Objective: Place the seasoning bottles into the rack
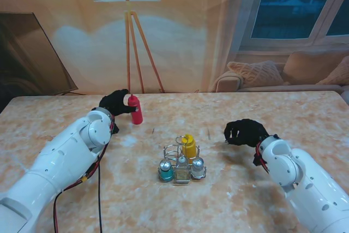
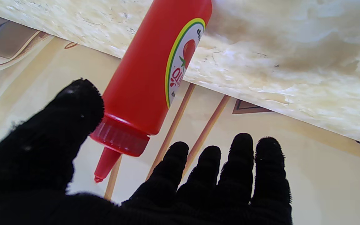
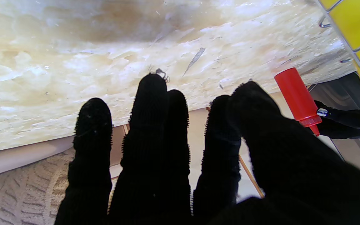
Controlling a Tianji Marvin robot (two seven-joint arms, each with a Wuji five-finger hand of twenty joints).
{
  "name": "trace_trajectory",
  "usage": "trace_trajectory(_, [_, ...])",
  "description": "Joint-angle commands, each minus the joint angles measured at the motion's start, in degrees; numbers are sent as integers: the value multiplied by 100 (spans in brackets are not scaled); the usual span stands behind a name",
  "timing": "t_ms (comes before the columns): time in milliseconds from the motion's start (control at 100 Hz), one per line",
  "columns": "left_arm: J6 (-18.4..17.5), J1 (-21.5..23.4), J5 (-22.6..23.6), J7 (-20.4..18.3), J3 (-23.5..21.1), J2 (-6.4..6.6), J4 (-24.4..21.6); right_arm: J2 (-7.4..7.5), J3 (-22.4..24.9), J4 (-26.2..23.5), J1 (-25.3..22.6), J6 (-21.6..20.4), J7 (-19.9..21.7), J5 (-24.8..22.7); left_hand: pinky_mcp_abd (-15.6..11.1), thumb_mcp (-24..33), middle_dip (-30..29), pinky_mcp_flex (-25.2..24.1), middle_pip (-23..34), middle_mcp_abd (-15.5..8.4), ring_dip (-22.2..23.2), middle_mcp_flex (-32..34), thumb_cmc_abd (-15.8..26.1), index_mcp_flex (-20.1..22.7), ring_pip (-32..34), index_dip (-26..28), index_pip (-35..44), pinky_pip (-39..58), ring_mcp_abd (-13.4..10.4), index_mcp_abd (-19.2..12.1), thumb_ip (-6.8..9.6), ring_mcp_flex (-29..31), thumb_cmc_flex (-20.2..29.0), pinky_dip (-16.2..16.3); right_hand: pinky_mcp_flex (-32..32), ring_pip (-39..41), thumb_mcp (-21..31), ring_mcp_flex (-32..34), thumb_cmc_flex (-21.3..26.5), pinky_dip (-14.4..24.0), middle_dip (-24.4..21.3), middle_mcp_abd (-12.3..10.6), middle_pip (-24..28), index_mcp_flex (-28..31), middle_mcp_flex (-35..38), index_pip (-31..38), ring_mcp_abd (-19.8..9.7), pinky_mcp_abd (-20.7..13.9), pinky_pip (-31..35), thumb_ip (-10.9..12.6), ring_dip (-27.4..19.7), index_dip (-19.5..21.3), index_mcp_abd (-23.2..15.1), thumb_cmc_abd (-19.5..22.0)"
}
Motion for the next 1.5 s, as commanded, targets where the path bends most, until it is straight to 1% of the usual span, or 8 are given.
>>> trace_trajectory(0, [22,-54,-70,-56,19,-65,20,-31,-17,8,-33,-26,79,-12,21,161,46,-25,-49,13,-81,-217,-168,-240,-36,-34,-125,-75,69,-66,46,-112,-272,-52,-30,49,102,88,76,-12,181,-143,21,87,121,91,-112,24,7,-66,76,-26,-179,-194])
trace_trajectory(480, [92,-249,-481,173,119,-291,420,-22,-44,32,-7,-15,127,-13,25,277,86,38,83,-240,-28,-147,-246,-138,37,17,-20,-13,99,-396,19,-10,-148,-19,-38,45,106,85,60,-8,181,-129,14,88,119,92,-103,48,5,-74,78,-29,-180,-181])
trace_trajectory(540, [96,-289,-552,274,143,-350,532,-22,-48,35,-3,-14,130,-11,50,366,135,95,212,-462,8,-64,-321,51,84,58,93,95,49,-674,-4,84,-107,36,-43,43,101,83,57,-9,180,-134,12,82,117,90,-104,39,4,-74,78,-30,-179,-180])
trace_trajectory(640, [115,-364,-621,488,206,-454,751,-21,-51,37,-1,-14,136,-13,147,390,234,211,565,-1319,75,84,-395,269,150,144,326,271,-145,-1334,-46,284,-30,139,-45,46,97,88,57,-8,181,-137,11,86,114,92,-102,39,4,-72,79,-29,-174,-168])
trace_trajectory(750, [111,-398,-725,597,215,-531,881,-20,-53,39,-1,-7,139,-17,199,449,234,239,841,-1528,184,212,-482,446,197,270,696,310,-265,-1671,-61,409,62,160,-53,44,85,80,61,-6,181,-137,9,92,109,94,-93,42,3,-69,80,-27,-183,-154])
trace_trajectory(1150, [230,-316,-1049,835,1,-675,920,-18,-61,45,0,8,150,-16,156,561,343,173,1267,-1714,417,965,-543,1208,275,757,2063,388,-424,-2031,-37,600,568,246,-72,48,48,71,50,5,181,-124,10,85,107,86,-83,59,14,-56,84,-29,-169,-112])
trace_trajectory(1320, [207,-323,-1085,936,-1,-720,1007,-18,-58,39,-6,14,149,-21,-140,545,464,414,1533,-1768,508,1474,-540,1657,429,938,2655,678,-560,-1963,-4,876,942,344,-76,50,36,69,57,11,181,-134,10,85,108,82,-85,61,20,-48,85,-28,-172,-102])
trace_trajectory(1490, [165,-286,-1140,1010,-43,-747,1007,-16,-60,32,-11,30,164,-23,-202,507,584,537,1820,-1834,622,2056,-557,1972,608,1051,3141,890,-654,-2044,6,1177,1202,389,-72,52,28,67,59,14,180,-136,7,87,100,84,-76,66,26,-44,86,-25,-163,-89])
